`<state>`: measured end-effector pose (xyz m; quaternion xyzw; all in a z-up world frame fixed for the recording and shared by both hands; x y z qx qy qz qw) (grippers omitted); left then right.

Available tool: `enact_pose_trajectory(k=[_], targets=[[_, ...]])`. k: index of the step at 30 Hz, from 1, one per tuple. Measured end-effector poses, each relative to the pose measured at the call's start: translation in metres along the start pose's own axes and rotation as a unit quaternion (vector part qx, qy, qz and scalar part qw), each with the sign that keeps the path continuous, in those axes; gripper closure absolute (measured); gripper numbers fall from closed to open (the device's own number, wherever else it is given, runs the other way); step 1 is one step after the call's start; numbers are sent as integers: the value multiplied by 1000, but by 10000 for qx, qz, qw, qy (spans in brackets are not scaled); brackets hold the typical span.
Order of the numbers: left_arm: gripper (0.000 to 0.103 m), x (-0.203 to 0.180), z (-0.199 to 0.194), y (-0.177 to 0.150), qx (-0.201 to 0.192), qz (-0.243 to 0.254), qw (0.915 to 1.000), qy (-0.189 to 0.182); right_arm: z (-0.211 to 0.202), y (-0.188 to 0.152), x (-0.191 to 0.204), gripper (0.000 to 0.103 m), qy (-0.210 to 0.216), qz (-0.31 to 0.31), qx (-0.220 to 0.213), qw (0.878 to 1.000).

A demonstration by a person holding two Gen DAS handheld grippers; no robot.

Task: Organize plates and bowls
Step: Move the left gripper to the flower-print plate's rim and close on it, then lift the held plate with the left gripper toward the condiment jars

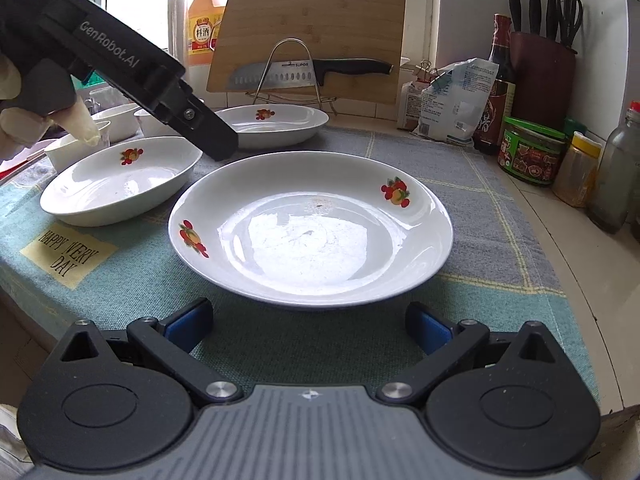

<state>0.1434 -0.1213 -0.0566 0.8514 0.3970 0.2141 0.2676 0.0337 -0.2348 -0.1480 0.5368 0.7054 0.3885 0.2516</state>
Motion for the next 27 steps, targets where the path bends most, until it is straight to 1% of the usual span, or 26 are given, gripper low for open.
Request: enact_pose_trajectory(k=[3, 8, 10, 14, 16, 18, 20, 23, 25, 27], targets=[[1, -8, 12, 9, 45, 284, 9995, -152, 0, 0, 2, 0, -65, 33, -48, 10000], [1, -11, 34, 21, 266, 468, 9973, -506, 2, 2, 3, 0, -116, 70, -22, 9999], [2, -10, 42, 25, 317, 567, 9964, -539, 3, 3, 2, 0, -105, 76, 15, 9999], [7, -9, 59, 32, 416, 723, 9943, -659, 4, 4, 2, 0, -118, 90, 55, 9999], [13, -8, 65, 34, 500, 727, 9926, -829, 4, 3, 2, 0, -110, 77, 22, 9999], [17, -7, 71, 37, 586, 727, 9913, -926, 4, 2, 2, 0, -106, 69, -28, 9999], [18, -7, 77, 40, 661, 737, 9900, -1002, 4, 2, 2, 0, -102, 62, -55, 9999], [22, -9, 82, 44, 733, 814, 9877, -1114, 5, 3, 1, 0, -90, 54, -64, 9999], [28, -9, 85, 46, 794, 886, 9859, -1176, 5, 4, 1, 0, -90, 58, -62, 9999], [28, -10, 87, 47, 848, 962, 9842, -1221, 5, 4, 1, 0, -99, 63, -56, 9999]])
Point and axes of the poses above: each gripper's, at about its wrist camera, not at the fingertips, and z roughly the way its jaws point, x to its left, y to its top, the point moved 4 cm from there along z, roughly the way its jaws point, and after that the axes turned 8 degrees about y, right-handed, at the moved point
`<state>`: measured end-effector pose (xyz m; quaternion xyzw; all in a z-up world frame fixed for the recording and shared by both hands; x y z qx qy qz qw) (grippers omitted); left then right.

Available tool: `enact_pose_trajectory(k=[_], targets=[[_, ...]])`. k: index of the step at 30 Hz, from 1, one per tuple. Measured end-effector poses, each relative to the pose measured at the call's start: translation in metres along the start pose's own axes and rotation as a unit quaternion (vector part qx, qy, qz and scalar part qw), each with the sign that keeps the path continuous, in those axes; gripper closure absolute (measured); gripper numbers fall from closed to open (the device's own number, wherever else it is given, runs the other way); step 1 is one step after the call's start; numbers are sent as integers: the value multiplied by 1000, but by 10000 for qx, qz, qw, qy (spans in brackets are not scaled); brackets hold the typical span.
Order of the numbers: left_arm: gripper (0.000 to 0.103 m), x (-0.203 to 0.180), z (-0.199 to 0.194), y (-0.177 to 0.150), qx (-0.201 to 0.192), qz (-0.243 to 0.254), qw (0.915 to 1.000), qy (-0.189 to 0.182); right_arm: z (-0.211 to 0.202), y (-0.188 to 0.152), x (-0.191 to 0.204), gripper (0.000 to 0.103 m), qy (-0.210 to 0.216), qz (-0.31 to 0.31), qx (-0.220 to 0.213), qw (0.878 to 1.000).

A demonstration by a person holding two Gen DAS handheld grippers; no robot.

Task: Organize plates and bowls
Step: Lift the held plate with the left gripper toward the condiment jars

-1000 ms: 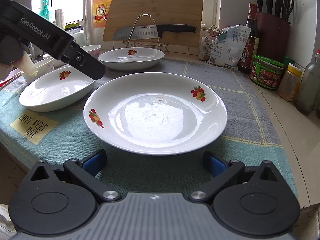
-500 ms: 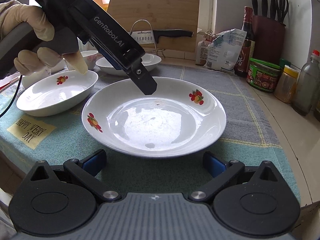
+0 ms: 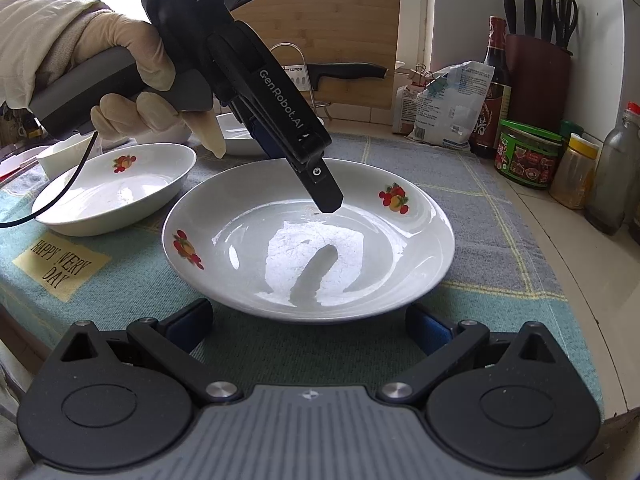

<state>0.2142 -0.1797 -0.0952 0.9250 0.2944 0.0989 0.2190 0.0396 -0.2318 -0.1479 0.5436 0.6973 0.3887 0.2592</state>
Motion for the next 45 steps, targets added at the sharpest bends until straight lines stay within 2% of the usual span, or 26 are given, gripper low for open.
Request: enact_pose_trajectory(k=[4, 16, 34, 45], targets=[[28, 0, 3, 2, 99, 147, 9997, -137, 0, 1, 1, 0, -17, 13, 29, 10000], [39, 2, 11, 7, 335, 492, 9979, -266, 4, 6, 0, 0, -72, -5, 167, 9998], [40, 6, 16, 11, 442, 494, 9962, -570, 8, 11, 0, 0, -36, 78, 339, 9994], [40, 5, 13, 12, 374, 470, 9965, -587, 9, 13, -1, 0, -84, -4, 501, 9987]])
Point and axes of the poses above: each gripper's, at about its wrist camera, not at the fingertips, and z roughly the way its jaws point, x to its left, y to its top, the point moved 4 cm from there along z, roughly the way its jaws point, and after that the axes turned 8 degrees about y, right-handed, at the moved point
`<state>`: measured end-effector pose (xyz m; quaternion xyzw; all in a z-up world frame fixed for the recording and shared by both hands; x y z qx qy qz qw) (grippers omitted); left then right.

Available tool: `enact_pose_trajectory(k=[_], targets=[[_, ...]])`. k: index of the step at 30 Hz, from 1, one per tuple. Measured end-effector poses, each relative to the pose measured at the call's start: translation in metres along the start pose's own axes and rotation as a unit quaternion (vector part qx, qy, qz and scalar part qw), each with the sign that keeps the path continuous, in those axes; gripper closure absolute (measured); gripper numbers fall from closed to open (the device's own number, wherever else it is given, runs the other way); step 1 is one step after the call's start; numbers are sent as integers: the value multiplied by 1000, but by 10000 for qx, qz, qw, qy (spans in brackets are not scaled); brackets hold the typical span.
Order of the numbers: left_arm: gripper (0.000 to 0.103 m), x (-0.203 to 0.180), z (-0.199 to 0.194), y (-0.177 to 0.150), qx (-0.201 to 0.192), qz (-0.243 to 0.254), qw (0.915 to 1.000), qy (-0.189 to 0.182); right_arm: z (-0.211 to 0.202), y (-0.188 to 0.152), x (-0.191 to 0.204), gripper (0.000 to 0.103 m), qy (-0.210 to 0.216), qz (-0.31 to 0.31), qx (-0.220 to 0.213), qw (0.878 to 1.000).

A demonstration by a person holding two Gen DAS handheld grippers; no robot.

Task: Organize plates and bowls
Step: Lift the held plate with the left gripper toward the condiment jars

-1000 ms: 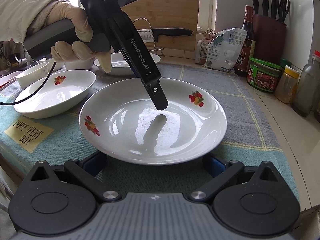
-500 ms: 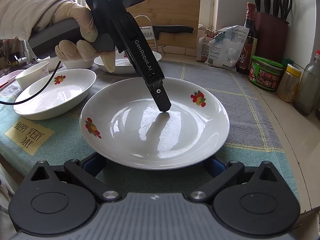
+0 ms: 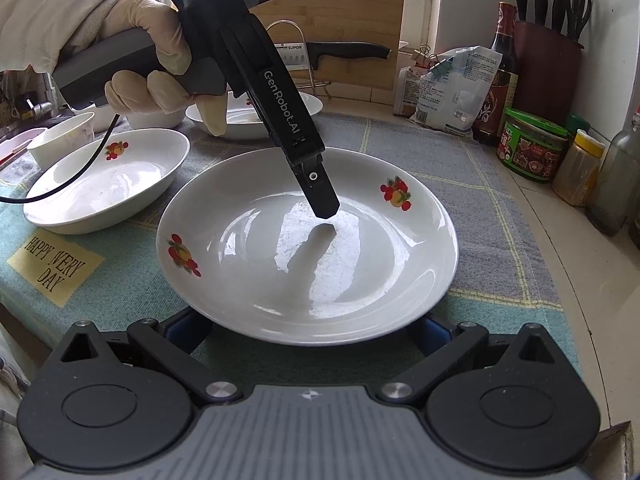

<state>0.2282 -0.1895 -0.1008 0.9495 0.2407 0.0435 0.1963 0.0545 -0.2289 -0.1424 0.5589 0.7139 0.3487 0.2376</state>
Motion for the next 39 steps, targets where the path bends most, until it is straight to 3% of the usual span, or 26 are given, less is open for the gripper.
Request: enact_pose_trajectory(k=[13, 39], targets=[[40, -1, -7, 14, -142, 14, 9999, 14, -3, 8, -9, 0, 5, -9, 31, 10000], [40, 20, 20, 83, -379, 173, 9991, -51, 22, 44, -62, 0, -236, 124, 86, 9996]])
Point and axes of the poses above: each gripper's, at about its wrist camera, not at the fingertips, and z roughly the way its jaws point, x to its left, y to its top, the point moved 4 cm from there along z, roughly the way its jaws point, and after that the axes turned 8 degrees about y, right-handed, at the moved point
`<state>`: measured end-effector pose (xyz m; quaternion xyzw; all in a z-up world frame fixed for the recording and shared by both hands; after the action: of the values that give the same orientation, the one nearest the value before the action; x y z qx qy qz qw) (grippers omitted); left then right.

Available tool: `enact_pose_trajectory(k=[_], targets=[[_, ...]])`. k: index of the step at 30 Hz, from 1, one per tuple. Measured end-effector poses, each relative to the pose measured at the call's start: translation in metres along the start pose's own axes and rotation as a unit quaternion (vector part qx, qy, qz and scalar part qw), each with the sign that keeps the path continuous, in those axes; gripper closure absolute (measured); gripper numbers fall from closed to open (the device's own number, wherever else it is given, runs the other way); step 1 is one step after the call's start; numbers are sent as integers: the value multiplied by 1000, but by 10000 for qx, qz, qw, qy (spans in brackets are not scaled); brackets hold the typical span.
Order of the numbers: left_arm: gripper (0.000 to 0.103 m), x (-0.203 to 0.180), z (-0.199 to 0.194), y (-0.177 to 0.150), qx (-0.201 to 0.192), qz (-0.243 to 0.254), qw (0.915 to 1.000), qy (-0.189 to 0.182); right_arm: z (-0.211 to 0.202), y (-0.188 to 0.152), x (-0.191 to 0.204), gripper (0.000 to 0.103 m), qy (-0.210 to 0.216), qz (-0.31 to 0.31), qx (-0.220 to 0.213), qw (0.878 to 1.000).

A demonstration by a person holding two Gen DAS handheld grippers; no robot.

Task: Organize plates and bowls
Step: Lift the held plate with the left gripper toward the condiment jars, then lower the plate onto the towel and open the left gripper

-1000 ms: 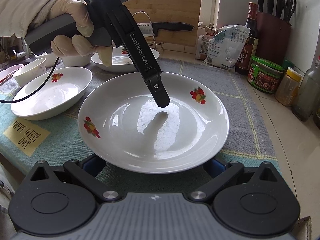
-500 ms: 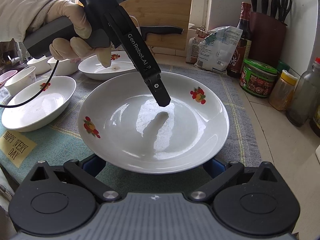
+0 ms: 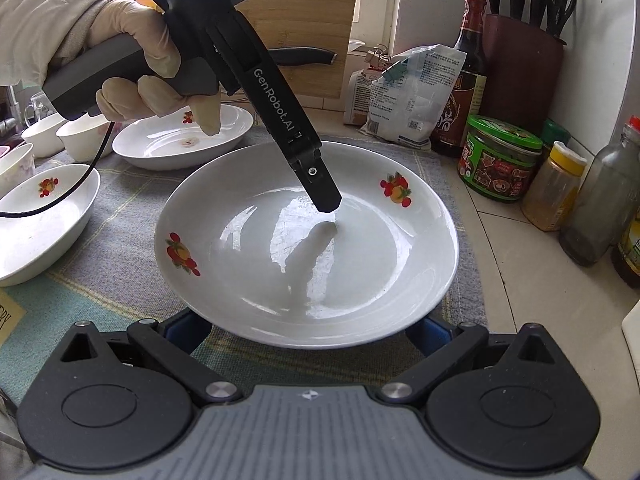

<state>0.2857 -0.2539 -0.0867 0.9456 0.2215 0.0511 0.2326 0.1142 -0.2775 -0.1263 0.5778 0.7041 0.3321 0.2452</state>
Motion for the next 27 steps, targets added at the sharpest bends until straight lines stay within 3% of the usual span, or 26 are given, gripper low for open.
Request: enact_pose_trajectory(k=[14, 27], targets=[[40, 13, 29, 27, -185, -1, 9998, -11, 28, 12, -32, 0, -139, 215, 57, 9997], [40, 17, 42, 32, -256, -5, 9997, 57, 38, 17, -42, 0, -356, 209, 86, 9991]])
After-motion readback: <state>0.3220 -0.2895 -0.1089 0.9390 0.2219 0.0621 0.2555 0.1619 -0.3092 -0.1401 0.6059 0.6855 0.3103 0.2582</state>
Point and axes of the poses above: each gripper's, at about its wrist camera, not at the fingertips, and z roughly the way its jaws point, x to its left, y to its top, the point moved 4 cm from there along z, roughly the way its jaws point, and after that the axes turned 8 degrees about y, right-handed, at the moved point
